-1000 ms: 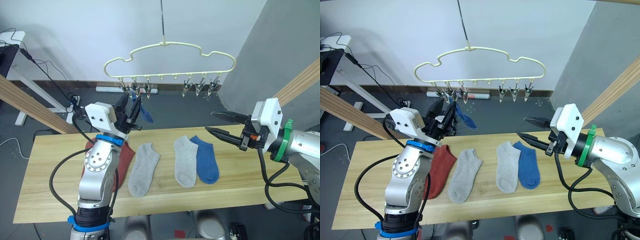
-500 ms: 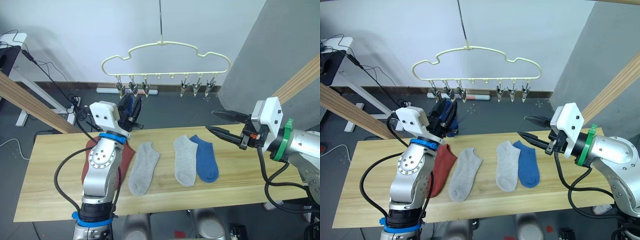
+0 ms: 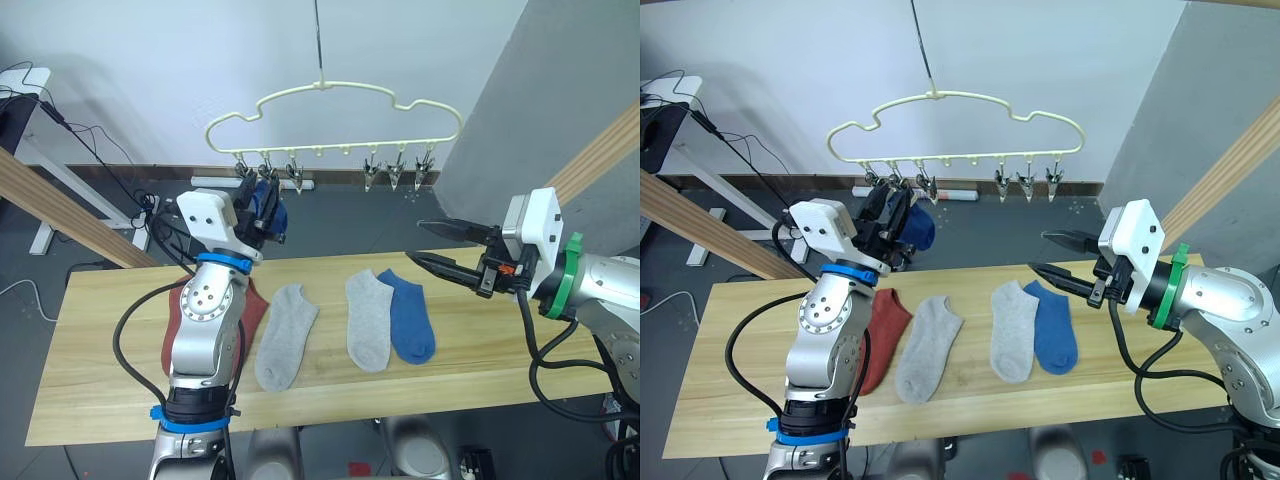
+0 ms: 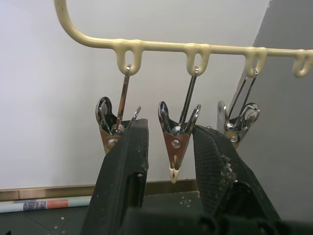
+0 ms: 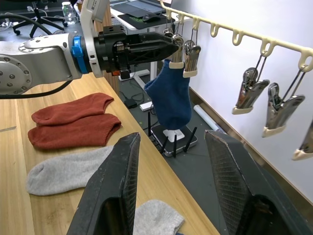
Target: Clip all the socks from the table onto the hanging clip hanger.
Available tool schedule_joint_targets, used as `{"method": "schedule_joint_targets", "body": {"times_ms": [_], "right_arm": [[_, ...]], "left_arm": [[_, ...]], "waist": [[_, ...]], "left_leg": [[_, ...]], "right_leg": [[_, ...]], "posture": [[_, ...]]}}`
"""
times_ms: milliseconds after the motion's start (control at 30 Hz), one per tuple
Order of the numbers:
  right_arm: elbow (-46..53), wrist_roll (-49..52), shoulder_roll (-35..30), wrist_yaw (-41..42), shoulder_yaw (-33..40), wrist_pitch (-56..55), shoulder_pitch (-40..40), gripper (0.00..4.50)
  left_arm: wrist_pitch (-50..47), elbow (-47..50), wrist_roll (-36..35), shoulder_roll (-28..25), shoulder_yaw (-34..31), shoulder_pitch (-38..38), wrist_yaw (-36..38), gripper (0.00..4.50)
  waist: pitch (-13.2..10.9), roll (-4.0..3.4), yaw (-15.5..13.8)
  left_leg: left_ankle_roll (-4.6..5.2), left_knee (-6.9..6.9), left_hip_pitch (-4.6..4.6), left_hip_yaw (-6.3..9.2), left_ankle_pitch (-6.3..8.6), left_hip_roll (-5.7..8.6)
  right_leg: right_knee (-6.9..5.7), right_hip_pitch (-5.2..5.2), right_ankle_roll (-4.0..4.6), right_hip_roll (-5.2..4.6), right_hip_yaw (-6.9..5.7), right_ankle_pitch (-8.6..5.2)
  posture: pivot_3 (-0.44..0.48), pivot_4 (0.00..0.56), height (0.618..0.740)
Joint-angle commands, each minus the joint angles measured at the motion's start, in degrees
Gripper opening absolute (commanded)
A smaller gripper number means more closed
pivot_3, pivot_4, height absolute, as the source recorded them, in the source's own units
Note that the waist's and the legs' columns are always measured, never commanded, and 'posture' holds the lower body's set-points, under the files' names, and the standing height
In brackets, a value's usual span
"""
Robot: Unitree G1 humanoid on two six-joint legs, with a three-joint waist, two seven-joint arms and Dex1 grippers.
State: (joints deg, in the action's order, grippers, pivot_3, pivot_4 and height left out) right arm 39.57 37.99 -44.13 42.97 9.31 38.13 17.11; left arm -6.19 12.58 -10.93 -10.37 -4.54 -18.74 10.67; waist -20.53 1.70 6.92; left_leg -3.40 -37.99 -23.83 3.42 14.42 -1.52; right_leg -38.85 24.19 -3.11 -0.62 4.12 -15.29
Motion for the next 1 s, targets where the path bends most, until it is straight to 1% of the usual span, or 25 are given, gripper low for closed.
{"method": "schedule_joint_targets", "body": {"times_ms": [33, 333, 800, 900, 933, 1000], "right_arm": [[1.1, 2.1, -0.3, 0.3, -0.1, 0.1, 1.3, 2.19], [0.8, 2.5, 0.0, -0.4, -1.4, -0.2, 2.0, 2.19], [0.5, 2.2, 0.1, -0.5, -2.2, -0.6, 2.2, 2.19], [0.5, 2.2, 0.2, -0.5, -2.3, -0.6, 2.1, 2.19], [0.5, 2.2, 0.1, -0.5, -2.3, -0.6, 2.0, 2.19], [0.6, 2.2, 0.1, -0.6, -2.3, -0.6, 1.9, 2.19]], "left_arm": [[1.5, 0.5, 0.2, 0.0, -0.4, -0.9, 0.2, 1.59], [2.0, -0.3, 0.1, -0.2, -0.5, -2.9, 0.3, 1.59], [1.6, 0.7, -0.1, 0.1, -0.7, -3.4, -0.1, 1.59], [1.8, 0.8, -0.1, 0.0, -0.6, -3.4, 0.0, 1.08], [1.8, 0.8, -0.1, 0.0, -0.6, -3.4, 0.0, 0.78], [1.8, 1.1, 0.0, -0.1, -0.6, -3.2, 0.0, 0.41]], "waist": [[0.0, 0.00, 0.0], [0.0, 0.00, 0.2], [0.0, 0.00, 0.6], [0.0, 0.00, 0.8], [0.0, 0.00, 0.9], [0.0, 0.00, 1.0]], "left_leg": [[0.00, 0.00, 0.00, 0.00, 0.00, 0.00], [0.00, 0.01, 0.00, 0.00, 0.00, 0.00], [0.00, 0.01, 0.00, 0.01, 0.00, 0.00], [0.00, 0.01, 0.00, 0.00, 0.00, 0.00], [0.00, 0.01, 0.00, 0.01, 0.00, 0.00], [0.00, 0.01, 0.00, 0.01, 0.00, 0.00]], "right_leg": [[0.00, 0.00, 0.00, 0.00, 0.00, 0.00], [0.00, 0.00, 0.00, 0.01, 0.00, 0.00], [0.00, 0.00, -0.01, 0.01, 0.00, 0.00], [0.00, 0.00, -0.01, 0.01, 0.00, -0.01], [0.00, 0.00, -0.01, 0.01, 0.00, -0.01], [0.00, 0.00, -0.01, 0.01, 0.00, -0.01]], "posture": [[-0.281, 0.359, 0.737], [-0.278, 0.358, 0.737], [-0.277, 0.358, 0.737], [-0.277, 0.358, 0.737], [-0.277, 0.358, 0.737], [-0.277, 0.358, 0.737]]}}
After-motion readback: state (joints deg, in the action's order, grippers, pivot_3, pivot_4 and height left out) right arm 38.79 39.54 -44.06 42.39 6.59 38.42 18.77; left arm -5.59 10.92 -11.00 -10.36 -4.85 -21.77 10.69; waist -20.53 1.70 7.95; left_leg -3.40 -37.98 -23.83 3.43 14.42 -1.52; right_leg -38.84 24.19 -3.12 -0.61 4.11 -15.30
